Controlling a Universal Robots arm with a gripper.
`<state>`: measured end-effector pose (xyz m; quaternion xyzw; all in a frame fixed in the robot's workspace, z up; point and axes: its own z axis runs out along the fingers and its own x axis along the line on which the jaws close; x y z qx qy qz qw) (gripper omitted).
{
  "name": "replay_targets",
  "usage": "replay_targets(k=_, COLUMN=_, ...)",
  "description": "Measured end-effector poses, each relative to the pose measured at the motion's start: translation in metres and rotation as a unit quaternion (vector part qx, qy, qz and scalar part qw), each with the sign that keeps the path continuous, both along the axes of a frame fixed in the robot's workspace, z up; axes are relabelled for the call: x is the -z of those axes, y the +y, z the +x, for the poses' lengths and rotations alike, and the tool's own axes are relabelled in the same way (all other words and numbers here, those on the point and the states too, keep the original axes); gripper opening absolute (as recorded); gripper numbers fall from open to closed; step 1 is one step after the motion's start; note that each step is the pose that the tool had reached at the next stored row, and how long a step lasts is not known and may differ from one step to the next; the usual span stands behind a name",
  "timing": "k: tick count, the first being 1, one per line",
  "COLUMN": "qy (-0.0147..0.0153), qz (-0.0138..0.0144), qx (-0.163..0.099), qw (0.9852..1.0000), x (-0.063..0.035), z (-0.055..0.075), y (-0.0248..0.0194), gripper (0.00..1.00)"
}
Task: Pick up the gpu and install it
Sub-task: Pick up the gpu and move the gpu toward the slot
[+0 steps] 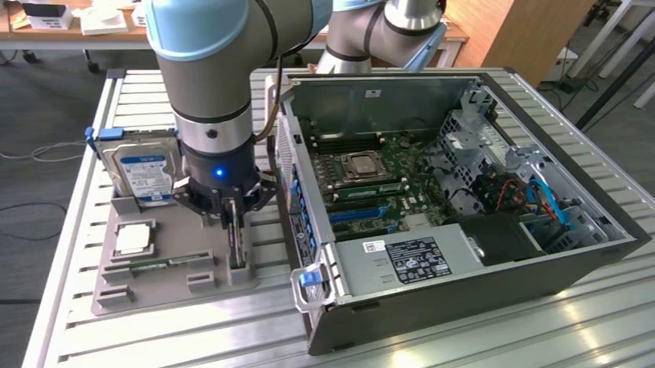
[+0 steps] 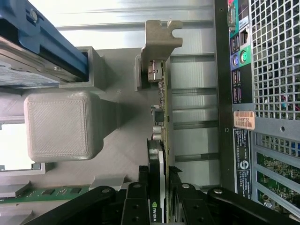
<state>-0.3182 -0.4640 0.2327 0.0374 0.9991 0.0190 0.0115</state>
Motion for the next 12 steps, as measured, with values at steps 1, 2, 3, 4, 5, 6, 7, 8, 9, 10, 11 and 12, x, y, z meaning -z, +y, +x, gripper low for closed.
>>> replay_targets(k=1, qy=0.0, qz=0.0, qx=0.0, qw=1.0, x=0.0, z=0.0, y=0.0, gripper=0.27)
replay_targets(k=2, qy=0.0, qz=0.0, qx=0.0, qw=1.0, x=0.0, z=0.0, y=0.0001, gripper=0.27)
replay_targets(k=3, qy=0.0, qz=0.0, qx=0.0, qw=1.0, x=0.0, z=0.0, y=0.0002, gripper=0.27)
replay_targets(k=4, qy=0.0, qz=0.0, qx=0.0, qw=1.0, x=0.0, z=0.0, y=0.0002, gripper=0.27)
replay_targets(k=5, qy=0.0, qz=0.0, qx=0.0, qw=1.0, x=0.0001, z=0.0, y=0.0002, gripper=0.27)
replay_targets(k=6, qy=0.0, qz=0.0001, qx=0.0, qw=1.0, x=-0.0001, z=0.0, y=0.0003, gripper=0.27)
replay_targets(k=7, qy=-0.0001, qz=0.0002, qx=0.0, qw=1.0, x=-0.0005, z=0.0, y=0.0004, gripper=0.27)
replay_targets(k=8, qy=-0.0001, qz=0.0002, qx=0.0, qw=1.0, x=-0.0015, z=0.0, y=0.0003, gripper=0.27)
replay_targets(k=9, qy=0.0, qz=0.0001, qx=0.0, qw=1.0, x=-0.0029, z=0.0, y=0.0003, gripper=0.27)
replay_targets(k=10, qy=0.0, qz=0.0, qx=0.0, qw=1.0, x=-0.0043, z=0.0, y=0.0003, gripper=0.27)
replay_targets(k=11, qy=0.0, qz=0.0, qx=0.0, qw=1.0, x=-0.0057, z=0.0, y=0.0003, gripper=0.27)
replay_targets(k=12, qy=0.0, qz=0.0, qx=0.0, qw=1.0, x=-0.0064, z=0.0, y=0.0003, gripper=0.27)
